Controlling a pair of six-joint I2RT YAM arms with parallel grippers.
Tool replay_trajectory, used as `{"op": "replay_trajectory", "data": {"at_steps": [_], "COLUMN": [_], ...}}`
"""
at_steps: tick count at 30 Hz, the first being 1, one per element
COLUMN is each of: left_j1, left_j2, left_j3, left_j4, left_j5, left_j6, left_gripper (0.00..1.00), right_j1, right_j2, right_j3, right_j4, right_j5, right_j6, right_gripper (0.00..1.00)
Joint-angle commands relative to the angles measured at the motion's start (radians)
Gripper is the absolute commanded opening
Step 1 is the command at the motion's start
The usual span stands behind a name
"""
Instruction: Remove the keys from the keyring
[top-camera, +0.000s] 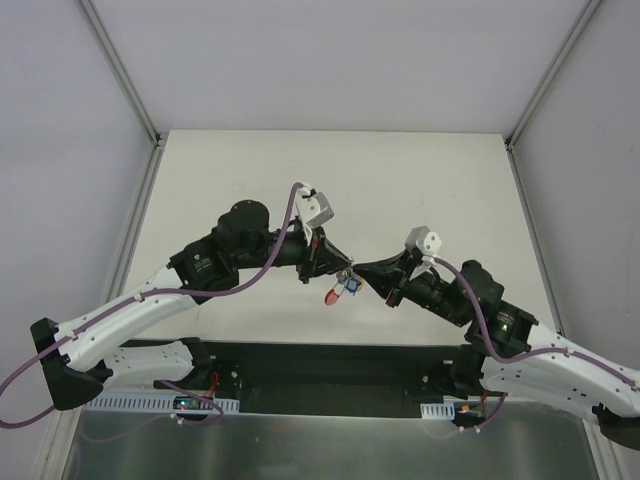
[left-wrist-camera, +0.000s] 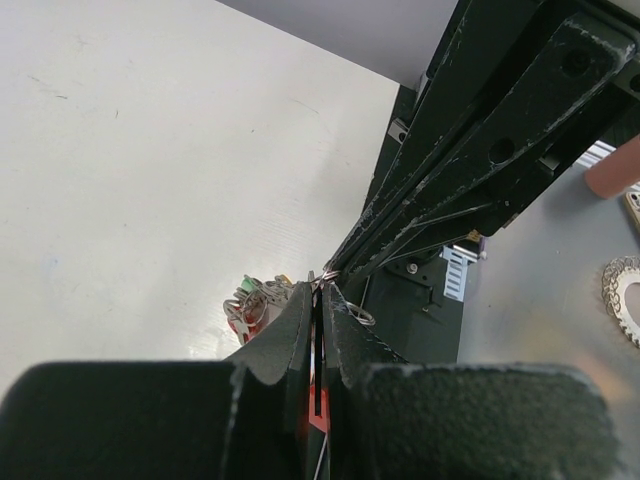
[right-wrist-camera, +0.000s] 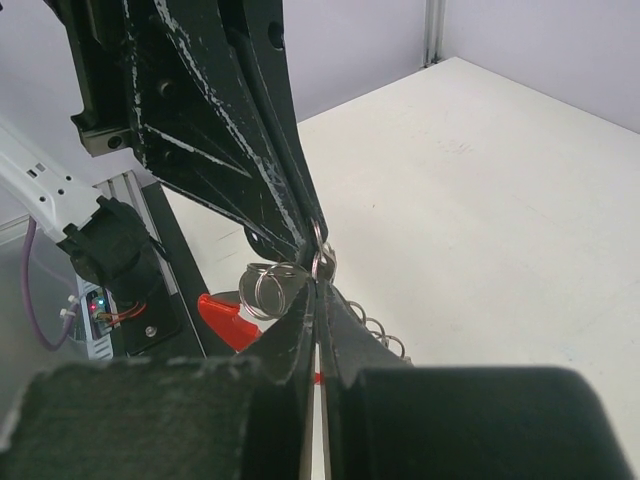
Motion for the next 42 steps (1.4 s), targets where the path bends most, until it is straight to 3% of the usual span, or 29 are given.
{"op": "replay_trajectory", "data": {"at_steps": [1, 8, 18, 21, 24, 42], "left_j1": [0.016, 0.034, 0.037, 0.039, 0.039, 0.039], "left_j2": [-0.016, -0.002, 0.039, 0.043, 0.046, 0.033], "left_j3": [0.057, 0.066, 0.093, 0.096, 0.100, 0.100], "left_j4": [0.027, -0.005, -0.031, -0.031, -0.033, -0.024], "left_j5": [0.068, 0.096, 0.113, 0.108, 0.094, 0.068], "left_j6": [-0.035, -0.044, -0.038, -0.044, -0.056, -0.092], "left_gripper": [0.00, 0.00, 0.00, 0.00, 0.00, 0.00], "right_j1": [-0.010, -0.010, -0.010, -0.010, -0.005, 0.019], "right_j2": [-0.019, -0.048, -0.033, -0.035, -0.038, 0.002], "right_j3": [-0.016, -0.025, -0.013, -0.018, -0.021, 0.007], "right_j4": [-0.021, -0.010, 0.025, 0.055, 0.072, 0.075], "right_j5": [0.119, 0.154, -0.025, -0.088, -0.108, -0.048], "right_j6": [-0.016, -0.021, -0.055, -0.058, -0.061, -0.087], "right_gripper": [0.01, 0.01, 0.01, 0.15, 0.20, 0.24]}}
